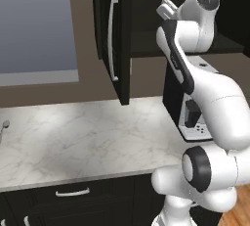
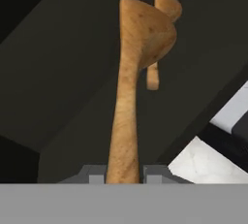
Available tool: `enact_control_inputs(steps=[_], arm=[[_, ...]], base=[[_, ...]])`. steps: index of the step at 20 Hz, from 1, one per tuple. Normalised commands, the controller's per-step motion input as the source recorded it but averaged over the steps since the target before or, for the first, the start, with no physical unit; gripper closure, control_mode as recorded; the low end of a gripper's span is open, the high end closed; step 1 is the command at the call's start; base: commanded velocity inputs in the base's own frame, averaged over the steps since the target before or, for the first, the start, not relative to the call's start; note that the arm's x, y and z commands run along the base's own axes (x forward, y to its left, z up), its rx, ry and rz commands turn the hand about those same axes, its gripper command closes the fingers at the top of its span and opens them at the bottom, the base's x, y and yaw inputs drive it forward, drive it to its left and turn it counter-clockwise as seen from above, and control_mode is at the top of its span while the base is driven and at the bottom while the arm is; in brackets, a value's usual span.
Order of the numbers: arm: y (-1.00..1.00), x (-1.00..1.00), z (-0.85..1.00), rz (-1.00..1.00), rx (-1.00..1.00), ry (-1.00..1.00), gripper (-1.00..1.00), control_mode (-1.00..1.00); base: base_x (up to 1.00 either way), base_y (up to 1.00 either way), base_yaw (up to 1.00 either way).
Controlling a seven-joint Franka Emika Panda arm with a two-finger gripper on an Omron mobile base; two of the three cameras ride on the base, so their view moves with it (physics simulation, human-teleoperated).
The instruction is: Organize the utensils by type. Pick up the wooden spoons from the counter and place them in the open cabinet. Then pick up the metallic utensils from the counter and place them in the open drawer.
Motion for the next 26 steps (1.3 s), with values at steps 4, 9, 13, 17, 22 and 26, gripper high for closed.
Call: enact_control_inputs(steps=[4,9,13,17,22,26], arm=[[-0.02,0.63,0.0,0.12,0.0,0.01,1.0,-1.0],[-0.11,0.54,-0.24,0.09,-0.01,0.04,1.0,-1.0],[-0.18,0.52,-0.23,0.06,0.0,0.02,1.0,-1.0],[-0.17,0.5,-0.09,0.03,0.0,0.0,1.0,-1.0],[-0.14,0.54,-0.1,0.0,-0.01,0.03,1.0,-1.0],[-0.08,0.5,-0.24,0.0,-0.04,0.05,1.0,-1.0]], base=[[0.0,0.0,0.0],[0.0,0.0,0.0],[0.0,0.0,0.0],[0.0,0.0,0.0],[0.0,0.0,0.0],[0.0,0.0,0.0]])
